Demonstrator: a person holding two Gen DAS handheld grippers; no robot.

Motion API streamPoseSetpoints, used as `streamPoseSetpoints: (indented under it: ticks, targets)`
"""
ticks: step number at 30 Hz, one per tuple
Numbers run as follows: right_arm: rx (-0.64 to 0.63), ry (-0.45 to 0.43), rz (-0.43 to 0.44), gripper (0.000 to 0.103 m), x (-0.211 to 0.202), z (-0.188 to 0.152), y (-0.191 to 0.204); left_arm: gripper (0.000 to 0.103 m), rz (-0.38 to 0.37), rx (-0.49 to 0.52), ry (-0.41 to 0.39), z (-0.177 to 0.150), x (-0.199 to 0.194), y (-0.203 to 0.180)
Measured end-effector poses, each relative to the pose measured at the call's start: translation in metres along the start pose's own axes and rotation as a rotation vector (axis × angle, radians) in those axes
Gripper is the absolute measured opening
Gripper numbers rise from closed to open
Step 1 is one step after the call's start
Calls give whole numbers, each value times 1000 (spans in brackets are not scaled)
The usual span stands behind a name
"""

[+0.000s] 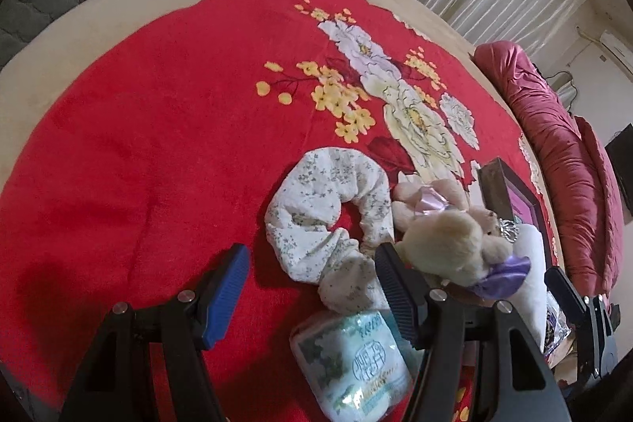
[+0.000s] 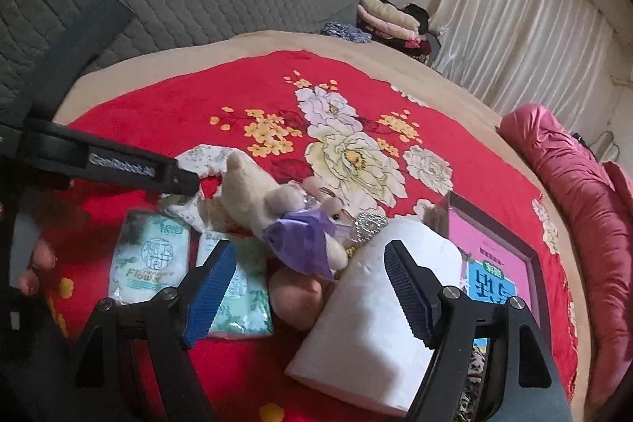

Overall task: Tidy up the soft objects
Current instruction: 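Grasp the floral scrunchie with the left tool while the right grasps the teddy bear's purple bow, then lift the scrunchie with the left tool while the right lifts the teddy bear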

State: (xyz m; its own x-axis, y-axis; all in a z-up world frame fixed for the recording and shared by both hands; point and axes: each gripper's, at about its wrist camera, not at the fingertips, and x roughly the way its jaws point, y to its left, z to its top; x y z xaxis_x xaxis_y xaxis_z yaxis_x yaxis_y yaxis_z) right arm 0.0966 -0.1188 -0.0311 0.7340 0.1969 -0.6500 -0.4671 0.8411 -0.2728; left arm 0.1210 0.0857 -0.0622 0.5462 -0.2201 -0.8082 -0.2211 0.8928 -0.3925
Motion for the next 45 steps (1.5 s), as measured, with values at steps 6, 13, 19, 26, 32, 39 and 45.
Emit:
streamPoseSetpoints:
  ticks: [6,13,19,26,32,39,45]
  targets:
    - [-22,2,0,79,6,3,6,58,-19,-38,18,4,15,4]
    - [-79,9,-35,79,14,5,15,18,-34,-51,16,9,24,4]
    - [-122,18,-52,79,24,8,19,10,-71,-47,-3,7,24,5]
    - [-204,37,-66,78,36,7,34,9,-106,-52,-13,6,20,7]
    - [-198,62,-63,74,45,6,40,9,-97,-30,-21,4,18,4]
    - [-140,54,-63,51,44,6,31,9,-91,-22,-25,3,18,2]
    - [-86,50,-25,47,40,7,23,9,-99,-29,-20,3,18,3]
